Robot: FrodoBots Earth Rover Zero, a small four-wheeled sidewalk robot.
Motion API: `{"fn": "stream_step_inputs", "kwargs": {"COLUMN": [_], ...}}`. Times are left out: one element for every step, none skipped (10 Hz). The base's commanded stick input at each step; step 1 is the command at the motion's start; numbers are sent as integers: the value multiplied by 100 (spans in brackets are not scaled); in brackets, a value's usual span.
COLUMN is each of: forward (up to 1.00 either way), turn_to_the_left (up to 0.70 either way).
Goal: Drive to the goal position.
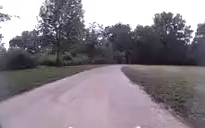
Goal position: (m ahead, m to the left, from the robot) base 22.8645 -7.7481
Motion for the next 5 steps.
{"fn": "stream_step_inputs", "kwargs": {"forward": [70, 70, 70, 70, 70], "turn_to_the_left": [0, 0, -1, -9, -14]}}
